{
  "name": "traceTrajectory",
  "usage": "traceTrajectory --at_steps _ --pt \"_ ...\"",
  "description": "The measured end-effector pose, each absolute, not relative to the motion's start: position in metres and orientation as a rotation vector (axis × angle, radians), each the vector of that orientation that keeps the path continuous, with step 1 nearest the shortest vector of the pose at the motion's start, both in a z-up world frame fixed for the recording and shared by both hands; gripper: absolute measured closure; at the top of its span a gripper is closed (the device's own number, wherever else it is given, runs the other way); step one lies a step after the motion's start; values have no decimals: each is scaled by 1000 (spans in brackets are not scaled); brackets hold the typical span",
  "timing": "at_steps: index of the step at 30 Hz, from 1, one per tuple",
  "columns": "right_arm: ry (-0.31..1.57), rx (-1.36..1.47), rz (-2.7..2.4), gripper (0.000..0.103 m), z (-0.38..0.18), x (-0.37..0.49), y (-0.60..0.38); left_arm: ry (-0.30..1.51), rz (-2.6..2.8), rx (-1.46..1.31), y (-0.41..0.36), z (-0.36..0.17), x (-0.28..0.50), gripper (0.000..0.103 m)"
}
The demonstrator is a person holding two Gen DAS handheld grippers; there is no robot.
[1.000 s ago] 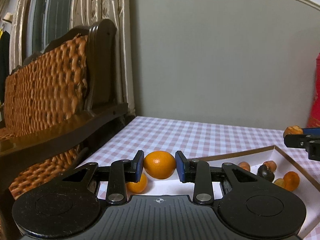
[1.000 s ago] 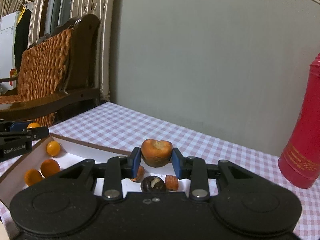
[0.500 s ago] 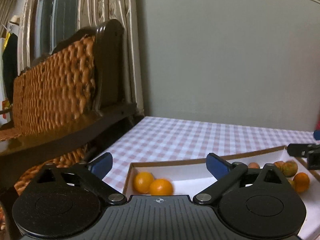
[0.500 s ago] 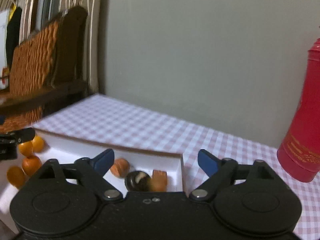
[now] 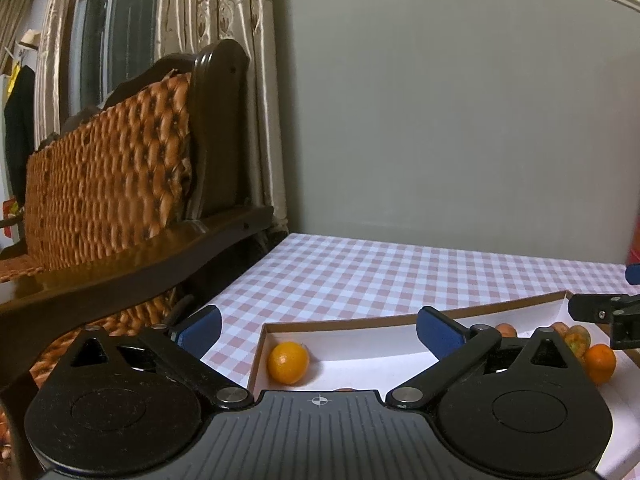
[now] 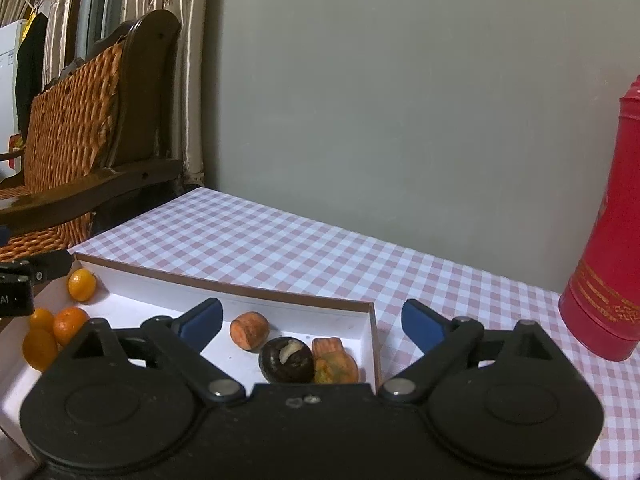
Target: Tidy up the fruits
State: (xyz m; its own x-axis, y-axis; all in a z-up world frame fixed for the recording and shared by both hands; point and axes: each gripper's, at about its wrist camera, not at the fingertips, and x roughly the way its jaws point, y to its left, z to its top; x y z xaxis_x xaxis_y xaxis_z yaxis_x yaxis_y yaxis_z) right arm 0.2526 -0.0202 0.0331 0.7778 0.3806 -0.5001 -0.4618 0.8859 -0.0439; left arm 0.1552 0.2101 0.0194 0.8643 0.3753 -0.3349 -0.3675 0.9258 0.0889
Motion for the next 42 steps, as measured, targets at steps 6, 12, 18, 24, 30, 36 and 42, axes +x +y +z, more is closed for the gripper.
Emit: traceTrajectory --at_steps 6,12,18,24,30,36,42 --pt "497 -171 463 9 40 243 -22 355 398 28 204 24 146 0" --pt "483 -165 470 6 53 224 -25 337 388 44 195 33 133 0" --pt "467 -139 468 6 66 204 -30 326 367 35 180 43 110 0" --pt "454 -153 466 6 78 173 -38 323 348 19 166 50 77 0" --pt "436 -159 471 6 89 125 -50 312 325 34 149 57 33 0" --pt "413 -162 460 6 104 78 -65 269 308 43 134 65 -14 0" --pt "391 -180 445 6 116 36 -77 236 293 23 127 71 -51 0"
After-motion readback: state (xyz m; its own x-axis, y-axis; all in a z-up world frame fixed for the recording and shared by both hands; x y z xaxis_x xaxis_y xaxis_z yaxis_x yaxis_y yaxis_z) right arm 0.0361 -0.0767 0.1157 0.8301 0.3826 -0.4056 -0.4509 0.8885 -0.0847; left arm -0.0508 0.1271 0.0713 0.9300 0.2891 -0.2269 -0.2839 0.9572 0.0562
